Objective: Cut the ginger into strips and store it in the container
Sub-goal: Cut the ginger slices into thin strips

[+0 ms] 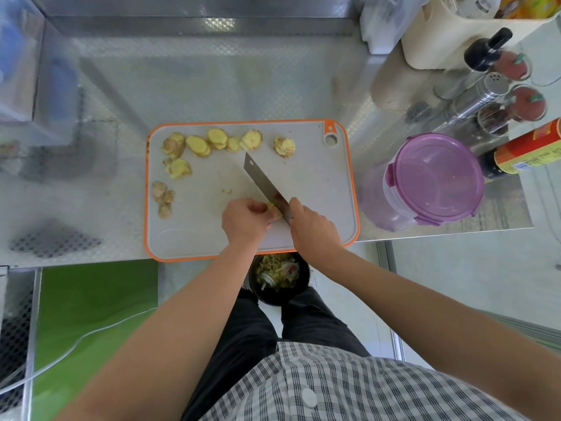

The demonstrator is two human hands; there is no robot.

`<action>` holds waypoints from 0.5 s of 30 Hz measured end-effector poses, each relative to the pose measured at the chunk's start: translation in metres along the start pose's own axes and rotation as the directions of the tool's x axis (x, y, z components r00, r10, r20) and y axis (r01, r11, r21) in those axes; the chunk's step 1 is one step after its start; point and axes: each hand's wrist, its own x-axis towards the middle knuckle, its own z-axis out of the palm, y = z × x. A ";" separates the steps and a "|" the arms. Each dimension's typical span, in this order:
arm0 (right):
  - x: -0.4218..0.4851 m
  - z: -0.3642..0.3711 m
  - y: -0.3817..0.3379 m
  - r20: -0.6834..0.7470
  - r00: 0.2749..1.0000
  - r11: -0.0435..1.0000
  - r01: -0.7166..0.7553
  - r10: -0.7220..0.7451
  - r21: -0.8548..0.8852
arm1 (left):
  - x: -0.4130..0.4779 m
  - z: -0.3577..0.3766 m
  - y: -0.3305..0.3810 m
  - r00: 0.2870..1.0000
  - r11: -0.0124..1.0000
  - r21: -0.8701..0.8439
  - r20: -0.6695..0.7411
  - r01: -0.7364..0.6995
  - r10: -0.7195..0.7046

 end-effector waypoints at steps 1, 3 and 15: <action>0.000 0.003 0.001 -0.012 1.000 1.000 0.004 -0.004 -0.003 | 0.000 0.000 -0.001 1.000 0.999 -0.038 0.006 0.014 -0.014; 0.000 0.004 0.002 -0.030 0.999 1.000 0.011 -0.011 0.025 | 0.002 0.000 -0.004 1.000 0.997 -0.078 0.004 0.024 -0.024; -0.013 -0.021 0.007 0.010 0.998 0.997 0.060 -0.061 0.055 | 0.003 0.004 -0.011 0.997 0.958 -0.275 0.006 0.078 -0.080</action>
